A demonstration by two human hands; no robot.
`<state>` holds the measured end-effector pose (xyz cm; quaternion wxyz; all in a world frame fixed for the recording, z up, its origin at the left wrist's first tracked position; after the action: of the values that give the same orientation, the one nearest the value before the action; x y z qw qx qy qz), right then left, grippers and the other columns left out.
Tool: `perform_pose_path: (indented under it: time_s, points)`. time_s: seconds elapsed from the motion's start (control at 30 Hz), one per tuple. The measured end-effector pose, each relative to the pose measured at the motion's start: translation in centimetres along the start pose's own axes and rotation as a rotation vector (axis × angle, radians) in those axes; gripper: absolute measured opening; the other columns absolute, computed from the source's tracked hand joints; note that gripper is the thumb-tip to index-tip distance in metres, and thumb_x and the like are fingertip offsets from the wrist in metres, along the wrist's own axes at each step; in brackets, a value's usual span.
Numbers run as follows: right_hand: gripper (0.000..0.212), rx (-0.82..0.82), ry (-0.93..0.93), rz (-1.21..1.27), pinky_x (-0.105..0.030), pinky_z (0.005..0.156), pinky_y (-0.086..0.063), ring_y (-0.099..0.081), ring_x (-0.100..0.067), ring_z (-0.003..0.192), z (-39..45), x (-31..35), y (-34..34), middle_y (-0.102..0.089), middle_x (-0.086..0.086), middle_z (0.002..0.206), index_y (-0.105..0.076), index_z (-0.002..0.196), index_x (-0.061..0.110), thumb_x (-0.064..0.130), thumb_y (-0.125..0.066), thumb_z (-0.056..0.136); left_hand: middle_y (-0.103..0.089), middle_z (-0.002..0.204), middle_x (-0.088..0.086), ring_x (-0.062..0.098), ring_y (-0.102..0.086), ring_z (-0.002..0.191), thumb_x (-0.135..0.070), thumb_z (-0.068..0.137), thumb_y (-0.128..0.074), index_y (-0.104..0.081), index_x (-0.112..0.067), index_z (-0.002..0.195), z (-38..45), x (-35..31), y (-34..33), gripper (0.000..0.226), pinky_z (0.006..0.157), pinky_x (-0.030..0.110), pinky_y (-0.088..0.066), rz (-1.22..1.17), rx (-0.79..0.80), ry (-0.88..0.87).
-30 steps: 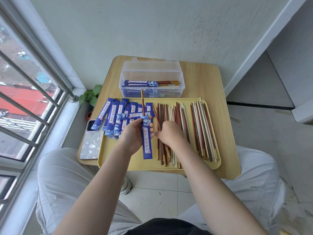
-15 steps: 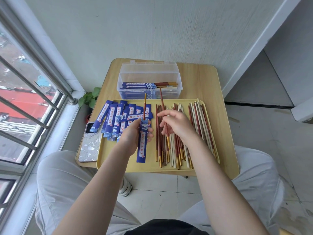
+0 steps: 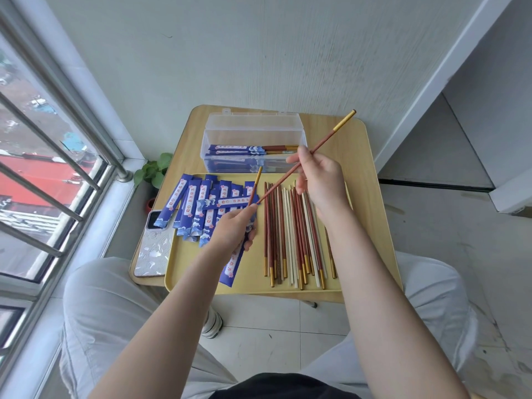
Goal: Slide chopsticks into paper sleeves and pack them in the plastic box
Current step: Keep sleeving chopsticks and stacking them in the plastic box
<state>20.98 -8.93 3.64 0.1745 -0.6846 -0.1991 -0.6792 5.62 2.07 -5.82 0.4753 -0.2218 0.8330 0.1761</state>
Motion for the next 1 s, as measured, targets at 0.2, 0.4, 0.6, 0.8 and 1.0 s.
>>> perform_pose_path:
  time_s: [0.2,0.4,0.6,0.8,1.0]
  points:
    - [0.033,-0.06,-0.03,0.061,-0.034,0.048,-0.047,-0.053,-0.017,0.046,1.1,-0.5,0.3,-0.06,0.007,0.058,-0.063,0.081,0.007,0.024,-0.05,0.106,-0.046,0.054,0.011,0.022,-0.038,0.043,-0.042,0.102,-0.037,-0.052,-0.009,0.067,-0.6,-0.6,-0.6,0.05,0.047,0.026,-0.036,-0.041,0.114,-0.033]
    - [0.034,-0.036,-0.043,0.017,-0.033,0.046,-0.047,-0.053,-0.016,0.044,1.3,-0.7,0.5,-0.056,0.006,0.054,-0.061,0.079,0.008,0.025,-0.049,0.106,-0.044,0.053,0.012,0.022,-0.037,0.043,-0.041,0.102,-0.034,-0.053,-0.005,0.068,-0.4,-0.7,-1.0,0.052,0.047,0.027,-0.036,-0.036,0.157,-0.041]
    - [0.027,0.244,-0.144,-0.204,-0.035,0.059,-0.058,-0.063,-0.017,0.059,0.4,-1.7,-2.0,-0.064,-0.011,0.081,-0.066,0.094,0.004,0.025,-0.052,0.104,-0.046,0.056,0.013,0.023,-0.039,0.045,-0.042,0.101,-0.035,-0.054,-0.004,0.072,0.1,-1.3,-1.6,0.051,0.047,0.026,-0.038,0.005,0.173,-0.059]
    - [0.053,0.308,-0.197,-0.39,-0.031,0.058,-0.059,-0.067,-0.017,0.061,0.1,-2.7,-2.5,-0.067,-0.01,0.091,-0.047,0.138,0.013,0.042,-0.062,0.097,-0.047,0.055,0.01,0.022,-0.04,0.047,-0.042,0.102,-0.038,-0.053,-0.007,0.071,0.7,-1.4,-1.3,0.049,0.046,0.025,-0.036,0.013,0.124,-0.041]
    - [0.048,0.013,0.106,-0.364,-0.026,0.054,-0.057,-0.066,-0.013,0.054,2.5,-1.2,-1.2,-0.068,-0.001,0.097,-0.035,0.148,0.025,0.022,-0.052,0.103,-0.046,0.056,0.011,0.022,-0.038,0.049,-0.04,0.102,-0.039,-0.05,-0.007,0.071,1.3,-1.2,-1.4,0.046,0.046,0.028,-0.034,0.016,0.122,-0.029]
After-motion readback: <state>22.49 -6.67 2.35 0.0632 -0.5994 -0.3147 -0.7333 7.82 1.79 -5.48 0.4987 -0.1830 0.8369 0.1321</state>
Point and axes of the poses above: each hand's wrist, its own z-axis towards the middle knuckle, its own y-axis out of the back of the hand, x = y × z, the point moved 7 cm from there along z, towards the middle knuckle
